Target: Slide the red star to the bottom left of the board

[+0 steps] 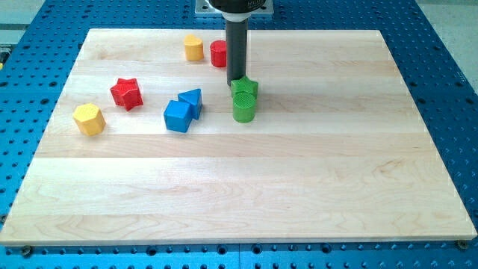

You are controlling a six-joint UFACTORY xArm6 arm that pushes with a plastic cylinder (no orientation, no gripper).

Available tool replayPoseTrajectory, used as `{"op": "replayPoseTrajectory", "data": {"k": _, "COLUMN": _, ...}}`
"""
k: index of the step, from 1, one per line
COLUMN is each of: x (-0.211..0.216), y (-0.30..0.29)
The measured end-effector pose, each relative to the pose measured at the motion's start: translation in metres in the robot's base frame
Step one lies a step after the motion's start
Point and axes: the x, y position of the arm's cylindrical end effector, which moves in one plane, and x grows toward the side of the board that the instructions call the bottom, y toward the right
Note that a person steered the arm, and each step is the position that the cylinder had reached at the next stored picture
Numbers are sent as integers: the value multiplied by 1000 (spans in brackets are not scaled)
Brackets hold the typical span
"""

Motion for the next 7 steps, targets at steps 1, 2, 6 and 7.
{"op": "replayPoseTrajectory", "data": {"k": 1, "x": 0, "y": 0}}
{"op": "replayPoseTrajectory", "data": {"k": 2, "x": -4, "y": -65}}
{"op": "replayPoseTrajectory", "data": {"k": 6, "x": -4, "y": -167}}
{"op": "replayPoseTrajectory", "data": {"k": 7, "x": 6, "y": -184}}
